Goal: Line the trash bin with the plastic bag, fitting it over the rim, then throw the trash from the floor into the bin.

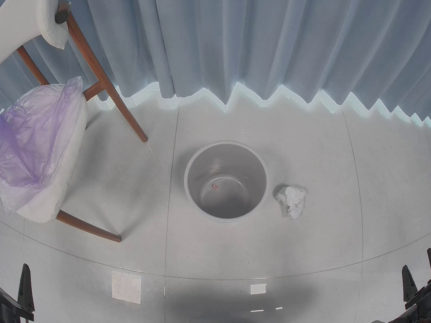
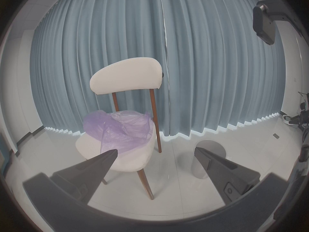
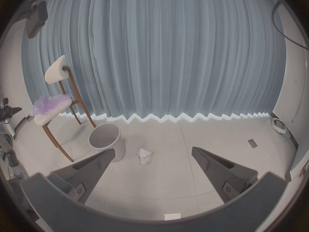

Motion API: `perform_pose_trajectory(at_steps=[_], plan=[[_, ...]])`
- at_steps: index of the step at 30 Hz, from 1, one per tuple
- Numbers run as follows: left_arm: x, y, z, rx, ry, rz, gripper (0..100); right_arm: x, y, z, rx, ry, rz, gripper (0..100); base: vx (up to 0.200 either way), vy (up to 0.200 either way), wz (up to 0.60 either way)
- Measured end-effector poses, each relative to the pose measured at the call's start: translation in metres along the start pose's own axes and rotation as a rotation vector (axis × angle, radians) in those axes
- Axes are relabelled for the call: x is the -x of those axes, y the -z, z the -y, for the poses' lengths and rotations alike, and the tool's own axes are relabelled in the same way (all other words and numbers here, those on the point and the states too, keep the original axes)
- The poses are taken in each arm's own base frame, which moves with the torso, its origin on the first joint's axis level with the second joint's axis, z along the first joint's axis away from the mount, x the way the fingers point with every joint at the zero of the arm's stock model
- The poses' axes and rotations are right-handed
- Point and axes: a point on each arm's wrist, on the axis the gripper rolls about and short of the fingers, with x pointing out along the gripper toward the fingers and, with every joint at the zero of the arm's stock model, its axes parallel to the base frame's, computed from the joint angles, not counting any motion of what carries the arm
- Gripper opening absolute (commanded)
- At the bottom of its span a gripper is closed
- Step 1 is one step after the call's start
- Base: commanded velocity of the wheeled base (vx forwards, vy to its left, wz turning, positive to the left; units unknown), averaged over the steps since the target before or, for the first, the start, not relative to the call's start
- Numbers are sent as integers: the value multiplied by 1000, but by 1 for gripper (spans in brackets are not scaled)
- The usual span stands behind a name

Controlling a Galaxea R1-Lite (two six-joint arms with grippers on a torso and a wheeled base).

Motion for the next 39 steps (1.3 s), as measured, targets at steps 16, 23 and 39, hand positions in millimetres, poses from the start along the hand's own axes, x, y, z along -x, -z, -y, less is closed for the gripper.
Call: perform_pose_trajectory(at_steps=[16,23,39], plan=[[-83,-105,-8,-94,-3,-198,100,0,0,0,-3,0,0,100,0,0,0],[-147,-113,-13,-110,-24,-348,100,0,0,0,-2,-1,0,100,0,0,0],[-243,-102,-31,-65,-100,-502,100,0,0,0,10,-6,0,100,0,0,0]])
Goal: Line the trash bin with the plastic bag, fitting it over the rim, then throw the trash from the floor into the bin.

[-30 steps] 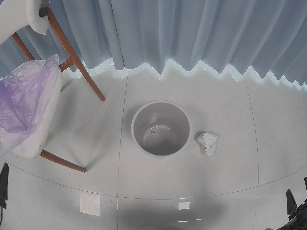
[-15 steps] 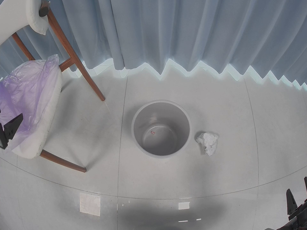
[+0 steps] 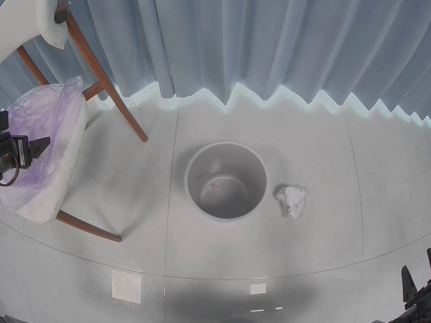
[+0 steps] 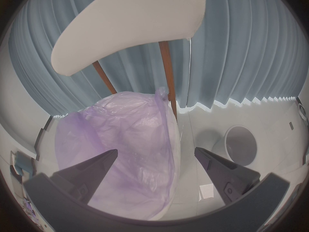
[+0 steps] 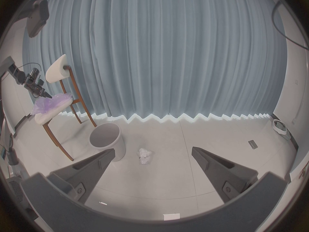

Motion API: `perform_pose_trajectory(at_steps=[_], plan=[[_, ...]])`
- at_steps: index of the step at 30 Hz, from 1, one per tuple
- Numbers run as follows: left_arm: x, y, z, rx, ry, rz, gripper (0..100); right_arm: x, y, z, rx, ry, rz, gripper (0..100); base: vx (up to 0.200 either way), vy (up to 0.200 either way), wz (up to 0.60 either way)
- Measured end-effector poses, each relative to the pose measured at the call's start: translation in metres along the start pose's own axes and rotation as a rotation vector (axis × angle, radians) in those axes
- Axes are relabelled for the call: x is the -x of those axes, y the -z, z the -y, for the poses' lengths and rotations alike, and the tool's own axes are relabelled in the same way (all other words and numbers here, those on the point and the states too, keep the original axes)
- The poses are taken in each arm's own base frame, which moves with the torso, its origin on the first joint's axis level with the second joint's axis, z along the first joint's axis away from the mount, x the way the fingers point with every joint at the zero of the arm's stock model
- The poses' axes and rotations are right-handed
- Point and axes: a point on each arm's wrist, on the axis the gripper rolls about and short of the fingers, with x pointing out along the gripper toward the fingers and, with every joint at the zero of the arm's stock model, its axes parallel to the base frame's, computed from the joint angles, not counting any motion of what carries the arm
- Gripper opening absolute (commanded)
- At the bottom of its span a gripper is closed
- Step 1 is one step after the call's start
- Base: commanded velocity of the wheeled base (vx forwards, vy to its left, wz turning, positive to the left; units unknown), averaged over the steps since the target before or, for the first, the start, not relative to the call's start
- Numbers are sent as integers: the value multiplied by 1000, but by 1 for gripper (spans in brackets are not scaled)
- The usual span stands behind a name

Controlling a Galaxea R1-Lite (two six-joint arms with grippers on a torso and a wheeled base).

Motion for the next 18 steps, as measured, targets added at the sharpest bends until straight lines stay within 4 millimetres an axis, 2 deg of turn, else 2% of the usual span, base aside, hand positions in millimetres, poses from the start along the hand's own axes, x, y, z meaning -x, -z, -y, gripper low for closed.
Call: perform_pose_trajectory(at_steps=[7,18], plan=[[-30,0,8,-12,38,-43,100,0,0,0,2,-1,0,100,0,0,0],[-78,0,18,-42,60,-16,100,0,0,0,-1,3,0,100,0,0,0]])
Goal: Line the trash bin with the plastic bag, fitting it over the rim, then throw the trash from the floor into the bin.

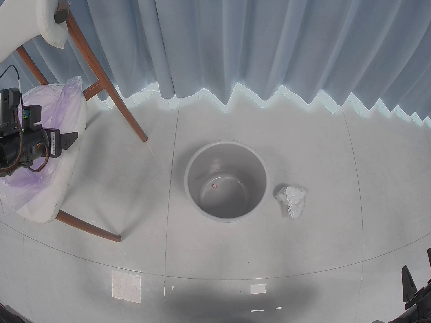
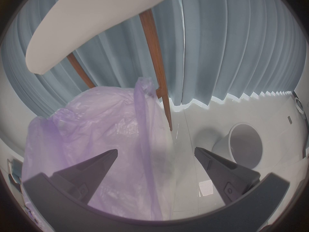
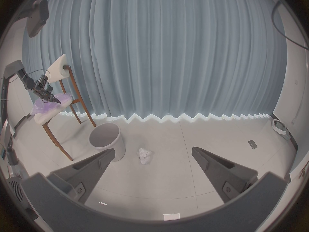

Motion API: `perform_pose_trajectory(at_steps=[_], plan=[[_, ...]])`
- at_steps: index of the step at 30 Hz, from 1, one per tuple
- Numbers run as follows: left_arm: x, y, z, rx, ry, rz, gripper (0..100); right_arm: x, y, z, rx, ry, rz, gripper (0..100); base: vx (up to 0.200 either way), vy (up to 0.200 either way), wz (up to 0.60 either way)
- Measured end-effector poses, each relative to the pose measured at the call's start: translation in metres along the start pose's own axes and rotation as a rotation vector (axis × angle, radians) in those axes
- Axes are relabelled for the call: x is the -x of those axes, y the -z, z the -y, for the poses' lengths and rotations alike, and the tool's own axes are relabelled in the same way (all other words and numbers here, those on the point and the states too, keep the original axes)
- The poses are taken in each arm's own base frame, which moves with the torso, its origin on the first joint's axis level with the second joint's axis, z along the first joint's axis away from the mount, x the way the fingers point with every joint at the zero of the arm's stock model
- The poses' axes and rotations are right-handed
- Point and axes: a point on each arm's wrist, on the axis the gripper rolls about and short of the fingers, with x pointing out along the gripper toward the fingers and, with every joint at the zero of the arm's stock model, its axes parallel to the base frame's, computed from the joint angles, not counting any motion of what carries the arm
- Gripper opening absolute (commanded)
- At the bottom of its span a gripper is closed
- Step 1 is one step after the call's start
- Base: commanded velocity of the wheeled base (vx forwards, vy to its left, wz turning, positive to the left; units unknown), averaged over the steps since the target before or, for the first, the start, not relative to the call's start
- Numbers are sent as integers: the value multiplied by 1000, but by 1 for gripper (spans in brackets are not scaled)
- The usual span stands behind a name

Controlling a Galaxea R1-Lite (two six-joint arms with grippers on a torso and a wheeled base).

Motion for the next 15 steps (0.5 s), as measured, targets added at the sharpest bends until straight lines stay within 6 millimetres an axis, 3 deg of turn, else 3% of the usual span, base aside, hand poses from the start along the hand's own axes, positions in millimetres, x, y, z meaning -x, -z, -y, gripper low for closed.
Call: perform_pose_trajectory(at_steps=[7,8,15], plan=[[-34,-1,1,-4,-5,31,100,0,0,0,-2,4,0,100,0,0,0],[-38,-1,2,-7,-4,30,0,0,0,0,-3,4,0,100,0,0,0],[-53,3,2,-32,-16,10,0,0,0,0,-3,5,0,100,0,0,0]])
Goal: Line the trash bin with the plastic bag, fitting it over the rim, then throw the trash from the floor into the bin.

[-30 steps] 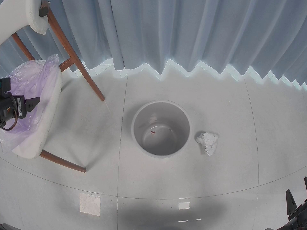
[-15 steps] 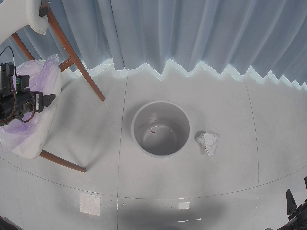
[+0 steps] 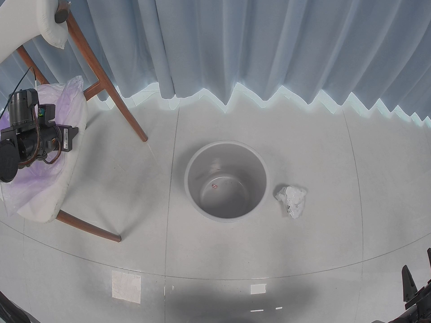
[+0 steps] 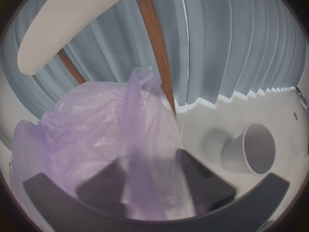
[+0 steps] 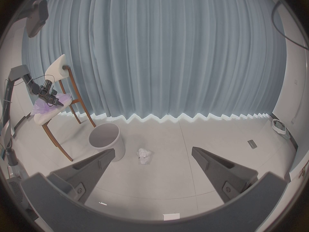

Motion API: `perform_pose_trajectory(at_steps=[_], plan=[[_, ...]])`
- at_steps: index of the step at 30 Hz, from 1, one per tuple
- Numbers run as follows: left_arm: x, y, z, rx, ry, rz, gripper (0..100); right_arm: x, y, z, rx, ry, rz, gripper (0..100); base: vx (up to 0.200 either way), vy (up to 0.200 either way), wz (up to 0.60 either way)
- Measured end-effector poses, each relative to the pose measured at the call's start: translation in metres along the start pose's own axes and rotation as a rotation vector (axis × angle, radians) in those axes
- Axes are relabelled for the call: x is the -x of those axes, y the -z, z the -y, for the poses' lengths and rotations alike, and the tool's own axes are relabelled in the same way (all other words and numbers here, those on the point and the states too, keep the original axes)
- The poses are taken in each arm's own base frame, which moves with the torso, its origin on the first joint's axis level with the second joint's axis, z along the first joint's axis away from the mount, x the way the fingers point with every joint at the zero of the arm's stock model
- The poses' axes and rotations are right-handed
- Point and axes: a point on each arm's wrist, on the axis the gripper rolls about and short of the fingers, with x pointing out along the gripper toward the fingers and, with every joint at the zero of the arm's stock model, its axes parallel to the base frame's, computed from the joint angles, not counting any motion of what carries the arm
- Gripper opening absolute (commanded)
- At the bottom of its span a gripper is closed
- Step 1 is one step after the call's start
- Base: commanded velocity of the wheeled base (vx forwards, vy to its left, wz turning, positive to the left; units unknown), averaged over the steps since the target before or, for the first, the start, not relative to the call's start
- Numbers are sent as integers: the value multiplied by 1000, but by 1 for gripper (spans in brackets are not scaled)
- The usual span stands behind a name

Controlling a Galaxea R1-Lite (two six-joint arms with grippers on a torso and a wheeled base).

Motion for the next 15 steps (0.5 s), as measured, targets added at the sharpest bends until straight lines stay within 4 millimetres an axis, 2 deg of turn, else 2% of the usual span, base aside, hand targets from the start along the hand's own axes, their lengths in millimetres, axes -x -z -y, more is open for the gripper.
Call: perform_pose_trajectory(at_steps=[7,15], plan=[[7,-1,-4,9,2,3,0,0,0,0,0,0,0,100,0,0,0],[38,9,-7,27,13,-5,0,0,0,0,-5,0,0,100,0,0,0]])
